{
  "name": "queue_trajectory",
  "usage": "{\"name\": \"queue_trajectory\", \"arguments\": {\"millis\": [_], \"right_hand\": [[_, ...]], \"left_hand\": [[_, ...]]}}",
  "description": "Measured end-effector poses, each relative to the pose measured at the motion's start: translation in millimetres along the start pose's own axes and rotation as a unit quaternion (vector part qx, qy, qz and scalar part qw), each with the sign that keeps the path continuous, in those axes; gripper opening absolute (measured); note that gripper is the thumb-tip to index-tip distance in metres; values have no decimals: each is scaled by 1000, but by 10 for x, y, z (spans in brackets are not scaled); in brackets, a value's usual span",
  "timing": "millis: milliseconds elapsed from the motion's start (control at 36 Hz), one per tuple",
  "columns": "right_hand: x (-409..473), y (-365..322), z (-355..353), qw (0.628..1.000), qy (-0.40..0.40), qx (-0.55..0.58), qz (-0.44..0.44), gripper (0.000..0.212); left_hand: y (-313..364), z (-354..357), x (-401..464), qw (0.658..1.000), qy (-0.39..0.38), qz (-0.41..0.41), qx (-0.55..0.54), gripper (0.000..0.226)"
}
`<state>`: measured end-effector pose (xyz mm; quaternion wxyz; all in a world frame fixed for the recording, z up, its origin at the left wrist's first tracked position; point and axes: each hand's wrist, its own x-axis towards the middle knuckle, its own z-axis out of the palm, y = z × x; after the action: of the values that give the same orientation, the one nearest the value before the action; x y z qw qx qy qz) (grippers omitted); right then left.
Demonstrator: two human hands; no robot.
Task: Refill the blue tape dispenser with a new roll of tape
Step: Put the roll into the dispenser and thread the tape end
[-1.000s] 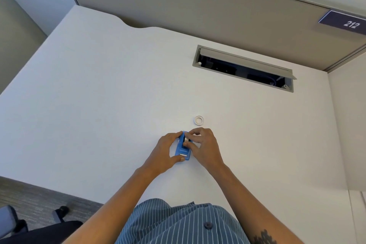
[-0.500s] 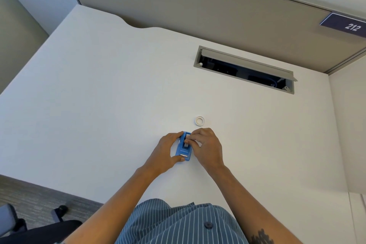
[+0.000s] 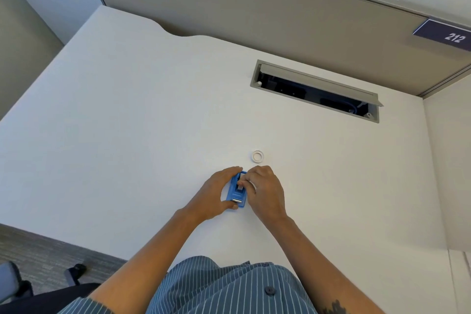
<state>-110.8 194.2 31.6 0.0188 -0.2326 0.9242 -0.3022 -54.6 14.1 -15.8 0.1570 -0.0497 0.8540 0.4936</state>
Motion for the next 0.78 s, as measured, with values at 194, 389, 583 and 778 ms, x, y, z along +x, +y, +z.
{"name": "queue_trajectory", "arguments": {"millis": [194, 389, 583, 778], "right_hand": [[-109, -7, 5, 1000, -12, -7, -7, 10], [-195, 19, 30, 1000, 1, -3, -18, 9], [-266, 74, 44, 999, 26, 2, -29, 11], [-355, 73, 39, 999, 42, -1, -24, 8]], "left_hand": [[-39, 4, 7, 1000, 11, 19, 10, 98], [-33, 45, -3, 999, 31, 30, 22, 100], [-42, 84, -3, 998, 47, 38, 36, 100], [-45, 108, -2, 996, 56, 42, 46, 100]]}}
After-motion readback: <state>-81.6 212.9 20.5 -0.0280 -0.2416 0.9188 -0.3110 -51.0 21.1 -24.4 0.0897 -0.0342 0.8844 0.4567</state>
